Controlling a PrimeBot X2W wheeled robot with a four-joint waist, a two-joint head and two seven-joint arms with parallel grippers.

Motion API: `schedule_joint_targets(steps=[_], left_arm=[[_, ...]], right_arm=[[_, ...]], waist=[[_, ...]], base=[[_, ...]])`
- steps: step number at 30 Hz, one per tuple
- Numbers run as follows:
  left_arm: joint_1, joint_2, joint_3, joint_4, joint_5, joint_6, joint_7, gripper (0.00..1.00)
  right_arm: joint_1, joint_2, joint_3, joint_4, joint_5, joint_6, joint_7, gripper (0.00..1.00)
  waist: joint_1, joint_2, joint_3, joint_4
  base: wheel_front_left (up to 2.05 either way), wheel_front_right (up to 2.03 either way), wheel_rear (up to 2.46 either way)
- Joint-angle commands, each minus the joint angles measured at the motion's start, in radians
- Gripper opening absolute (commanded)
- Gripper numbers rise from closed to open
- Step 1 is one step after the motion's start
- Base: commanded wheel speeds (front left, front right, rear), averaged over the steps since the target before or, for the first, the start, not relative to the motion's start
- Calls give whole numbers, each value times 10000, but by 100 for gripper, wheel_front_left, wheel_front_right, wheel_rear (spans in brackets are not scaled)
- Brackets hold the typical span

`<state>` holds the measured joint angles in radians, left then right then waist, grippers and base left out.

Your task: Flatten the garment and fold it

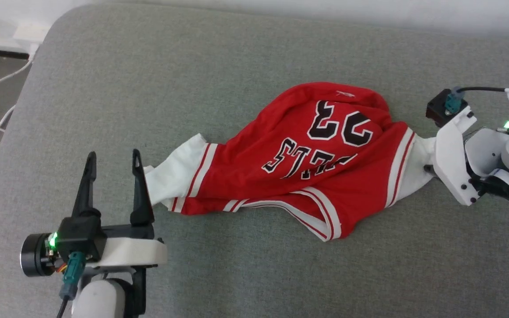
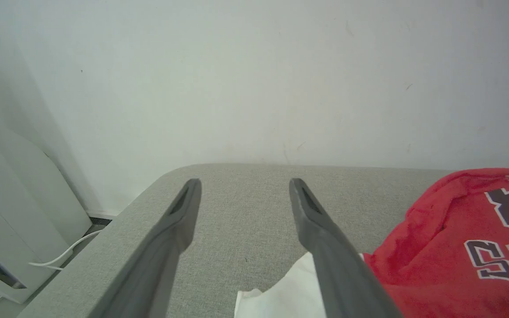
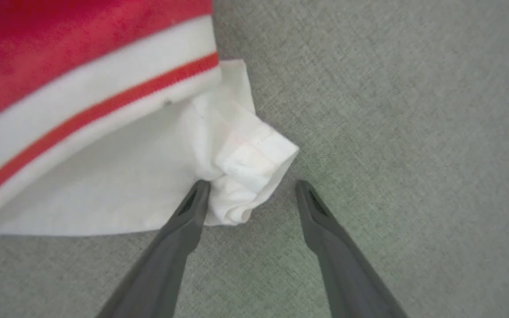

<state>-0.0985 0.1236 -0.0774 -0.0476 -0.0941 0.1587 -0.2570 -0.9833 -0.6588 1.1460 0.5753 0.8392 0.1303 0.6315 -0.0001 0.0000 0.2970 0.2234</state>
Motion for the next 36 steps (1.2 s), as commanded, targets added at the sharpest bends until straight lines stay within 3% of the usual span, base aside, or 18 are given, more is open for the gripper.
schedule_joint_targets(steps=[1,3,4,5,12,18,24,28,31,36], left_arm=[[-124,-79,97,57,130,-82,-47,100],[-121,-138,220,104,205,-168,-47,100],[-104,-154,295,137,233,-211,-47,100],[-76,-163,368,178,264,-255,-47,100],[303,-220,738,384,460,-432,-47,100],[934,-224,1003,403,553,-520,-47,100],[1300,-234,1193,337,604,-600,-47,100],[1366,-253,1240,307,652,-637,-47,100],[1349,-284,1223,329,684,-651,-47,100],[1337,-316,1191,516,702,-731,-47,100]], right_arm=[[343,189,399,150,111,4,-81,100],[385,230,706,159,246,4,-290,96],[355,233,806,144,269,4,-480,37],[334,239,879,146,331,4,-653,0],[273,-218,1083,-414,677,4,-2424,0],[734,-1722,920,-2153,978,4,-3742,0],[1922,-3692,223,-4000,1593,4,-3690,0],[3154,-4538,205,-4422,1606,4,-3033,0],[4314,-4566,443,-4218,1611,4,-2508,0],[5647,-4018,164,-3379,1909,4,-2545,0]], waist=[[1,0,200,192],[1,0,153,128],[1,0,105,78],[1,0,31,15],[1,0,-868,-410],[1,0,-1610,-881],[1,0,-1871,-1259],[1,0,-1896,-1410],[1,0,-1913,-1426],[1,0,-2035,-1378]], base=[[0,0,0],[0,0,0],[0,0,0],[0,0,0],[0,0,0],[0,0,0],[0,0,0],[0,0,0],[0,0,0],[0,0,0]])
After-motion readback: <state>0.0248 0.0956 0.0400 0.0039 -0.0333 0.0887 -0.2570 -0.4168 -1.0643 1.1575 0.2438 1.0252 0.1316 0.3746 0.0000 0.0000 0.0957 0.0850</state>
